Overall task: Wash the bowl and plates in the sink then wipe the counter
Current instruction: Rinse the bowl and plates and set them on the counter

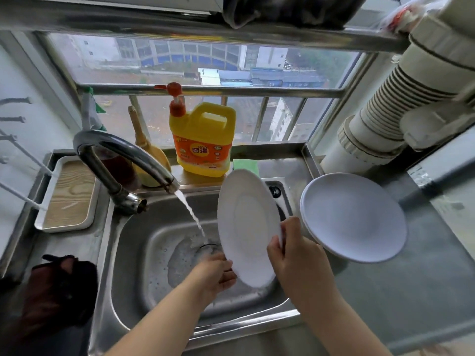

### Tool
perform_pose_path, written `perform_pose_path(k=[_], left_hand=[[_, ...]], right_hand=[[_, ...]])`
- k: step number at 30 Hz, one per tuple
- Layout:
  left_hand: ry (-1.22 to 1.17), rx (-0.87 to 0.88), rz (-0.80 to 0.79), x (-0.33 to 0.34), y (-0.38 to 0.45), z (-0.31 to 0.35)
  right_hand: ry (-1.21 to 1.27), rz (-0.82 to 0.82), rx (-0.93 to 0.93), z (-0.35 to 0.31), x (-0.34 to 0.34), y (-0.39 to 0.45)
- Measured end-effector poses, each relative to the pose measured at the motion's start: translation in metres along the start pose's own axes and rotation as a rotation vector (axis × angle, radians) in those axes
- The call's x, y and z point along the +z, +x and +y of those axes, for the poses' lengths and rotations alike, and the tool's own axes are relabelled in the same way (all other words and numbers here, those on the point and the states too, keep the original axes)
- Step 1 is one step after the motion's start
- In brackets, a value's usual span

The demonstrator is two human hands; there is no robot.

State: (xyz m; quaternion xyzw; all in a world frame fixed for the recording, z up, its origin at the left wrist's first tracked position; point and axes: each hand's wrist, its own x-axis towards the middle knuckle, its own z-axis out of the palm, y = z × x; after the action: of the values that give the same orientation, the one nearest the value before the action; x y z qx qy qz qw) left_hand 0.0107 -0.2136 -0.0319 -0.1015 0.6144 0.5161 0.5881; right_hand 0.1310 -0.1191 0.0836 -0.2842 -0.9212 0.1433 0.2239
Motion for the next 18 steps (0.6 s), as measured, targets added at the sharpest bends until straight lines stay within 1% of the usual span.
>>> perform_pose_path(k=[3, 4, 6, 8, 10, 13, 15, 18], left_hand=[[-0.010, 0.106, 0.083, -0.003, -0.008, 0.009], [0.004, 0.152, 0.095, -0.003, -0.013, 0.014], [0.054, 0.246, 0.092, 0.003, -0.023, 0.026], [0.104, 0.319, 0.052, 0.019, -0.034, 0.039], [0.140, 0.395, -0.018, 0.042, -0.043, 0.049], [0.305, 0.457, -0.137, 0.078, -0.043, 0.057], [0.416, 0.455, -0.165, 0.099, -0.034, 0.059], [0.462, 0.438, -0.175, 0.125, -0.012, 0.060]], right_hand=[[0.240, -0.024, 0.327, 0.025, -0.004, -0.002], [0.309, -0.009, 0.430, 0.037, -0.006, -0.004], [0.362, 0.048, 0.592, 0.059, -0.012, -0.012], [0.404, 0.095, 0.724, 0.080, -0.019, -0.021], [0.434, 0.151, 0.824, 0.099, -0.026, -0.030], [0.361, 0.223, 0.932, 0.132, -0.038, -0.039], [0.316, 0.234, 0.984, 0.150, -0.046, -0.039], [0.246, 0.234, 1.016, 0.171, -0.052, -0.033]])
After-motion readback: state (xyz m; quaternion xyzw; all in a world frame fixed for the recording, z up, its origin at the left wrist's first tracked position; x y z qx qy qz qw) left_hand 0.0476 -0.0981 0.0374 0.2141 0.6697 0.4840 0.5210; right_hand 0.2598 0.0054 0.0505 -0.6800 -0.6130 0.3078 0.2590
